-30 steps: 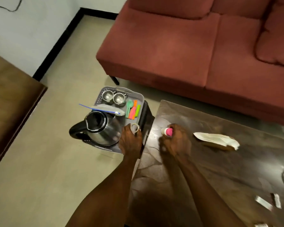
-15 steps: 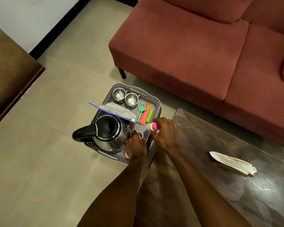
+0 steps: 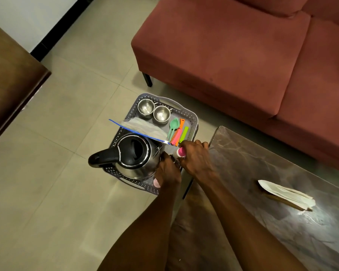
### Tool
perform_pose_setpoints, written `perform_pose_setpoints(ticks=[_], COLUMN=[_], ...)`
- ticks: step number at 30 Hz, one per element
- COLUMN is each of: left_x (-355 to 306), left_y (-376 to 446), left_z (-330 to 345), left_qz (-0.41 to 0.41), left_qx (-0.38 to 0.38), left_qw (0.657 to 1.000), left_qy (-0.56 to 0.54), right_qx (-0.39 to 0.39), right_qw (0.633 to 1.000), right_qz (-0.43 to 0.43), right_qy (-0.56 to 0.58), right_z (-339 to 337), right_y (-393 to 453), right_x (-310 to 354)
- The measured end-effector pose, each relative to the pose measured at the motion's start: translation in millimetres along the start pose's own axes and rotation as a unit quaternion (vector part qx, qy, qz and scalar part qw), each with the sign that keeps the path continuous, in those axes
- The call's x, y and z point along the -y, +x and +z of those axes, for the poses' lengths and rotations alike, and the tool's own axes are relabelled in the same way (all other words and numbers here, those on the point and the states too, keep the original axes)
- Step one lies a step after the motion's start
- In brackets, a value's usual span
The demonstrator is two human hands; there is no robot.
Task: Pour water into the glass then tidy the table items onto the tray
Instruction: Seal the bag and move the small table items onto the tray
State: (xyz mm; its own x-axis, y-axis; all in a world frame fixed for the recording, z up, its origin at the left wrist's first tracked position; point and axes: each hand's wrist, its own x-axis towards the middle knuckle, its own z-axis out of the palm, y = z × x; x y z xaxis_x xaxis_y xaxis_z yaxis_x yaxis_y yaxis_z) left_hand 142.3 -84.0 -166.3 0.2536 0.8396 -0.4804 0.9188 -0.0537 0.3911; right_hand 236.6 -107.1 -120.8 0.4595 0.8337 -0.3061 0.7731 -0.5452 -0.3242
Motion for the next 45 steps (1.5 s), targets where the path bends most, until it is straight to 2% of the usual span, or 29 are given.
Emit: perform_pose_setpoints(ticks=[3,9,16,24,36,40,45], left_x=[10.1,35.2,56.7,63.7,40.6,37.6,36.7], left_y=[-8.6,-38.2,-53.2,-57.8,-69.2,-74.7,-72.2], left_z=[-3.7,-14.6,-23.2,-24.3,-28.3,-26.4,-24.7], left_qz=[0.024,0.111,0.085,0.058,0.067,0.070,0.069], left_qx=[0.006,-0.043,-0.067,-0.041,-0.021,-0.019,-0.020], left_qw=[1.000,0.990,0.989,0.993,0.996,0.996,0.997], left_qy=[-0.012,-0.074,-0.103,-0.094,-0.060,-0.051,-0.028], right_qx=[0.006,0.022,0.020,0.036,0.024,-0.026,-0.030], right_qw=[1.000,0.999,0.996,0.989,0.993,0.996,0.992], right_qz=[-0.005,-0.014,-0.037,-0.053,-0.071,-0.063,-0.067], right_qy=[-0.013,-0.034,-0.082,-0.133,-0.089,-0.059,-0.105], right_z=[2.7,9.6,22.1,28.7,13.2,9.5,6.3], right_y=[0.8,-2.5,1.4,2.3,-12.0,-11.7,1.7], right_x=[4.5,10.3,20.5,21.4,12.2,9.2,8.6])
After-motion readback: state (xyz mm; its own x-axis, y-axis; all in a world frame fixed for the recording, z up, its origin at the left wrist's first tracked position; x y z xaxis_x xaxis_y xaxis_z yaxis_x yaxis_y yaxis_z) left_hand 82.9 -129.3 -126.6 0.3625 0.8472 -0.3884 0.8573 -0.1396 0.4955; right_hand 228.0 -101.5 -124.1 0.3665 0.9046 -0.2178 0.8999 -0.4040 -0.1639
